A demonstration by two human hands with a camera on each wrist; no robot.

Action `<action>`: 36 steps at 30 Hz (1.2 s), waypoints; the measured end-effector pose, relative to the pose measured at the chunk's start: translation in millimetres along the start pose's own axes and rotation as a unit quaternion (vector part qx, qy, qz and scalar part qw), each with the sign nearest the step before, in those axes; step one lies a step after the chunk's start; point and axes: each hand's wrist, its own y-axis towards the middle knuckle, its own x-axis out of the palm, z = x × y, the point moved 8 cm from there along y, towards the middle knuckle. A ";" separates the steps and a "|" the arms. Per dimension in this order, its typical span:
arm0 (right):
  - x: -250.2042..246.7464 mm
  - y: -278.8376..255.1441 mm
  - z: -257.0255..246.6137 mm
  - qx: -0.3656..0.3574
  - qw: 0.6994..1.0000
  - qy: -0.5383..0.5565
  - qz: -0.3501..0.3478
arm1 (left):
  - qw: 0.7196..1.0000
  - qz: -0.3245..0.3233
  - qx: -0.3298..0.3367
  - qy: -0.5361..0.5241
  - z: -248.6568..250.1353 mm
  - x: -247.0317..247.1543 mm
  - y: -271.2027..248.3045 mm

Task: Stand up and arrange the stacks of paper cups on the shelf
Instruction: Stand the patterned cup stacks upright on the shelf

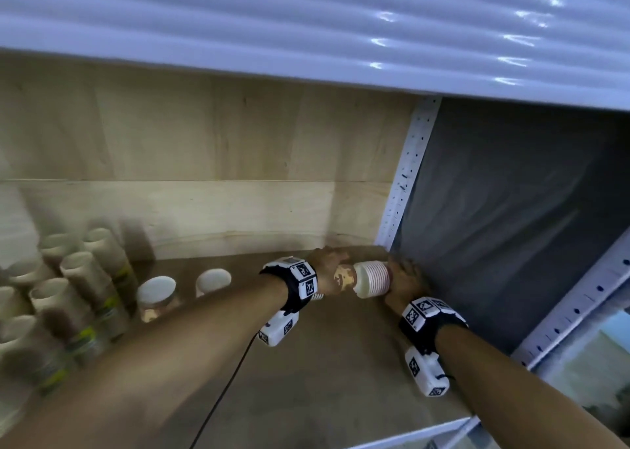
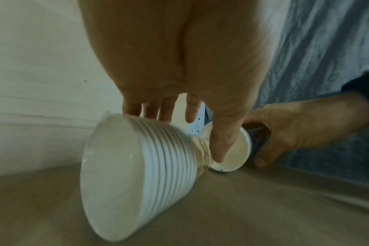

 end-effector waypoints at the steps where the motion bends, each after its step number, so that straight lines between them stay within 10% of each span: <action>1: 1.3 2.5 -0.9 -0.007 1.000 -0.008 0.002 | 1.000 -0.001 -0.002 -0.001 -1.9 3.5 1.7; 15: 2.5 13.7 0.9 -0.011 0.998 -0.061 0.003 | 0.995 -0.001 -0.046 0.086 -26.5 17.0 16.5; 36: -31.3 -5.7 -11.2 0.011 0.992 0.121 -0.040 | 0.987 0.094 -0.083 -0.097 -31.4 -11.3 -4.2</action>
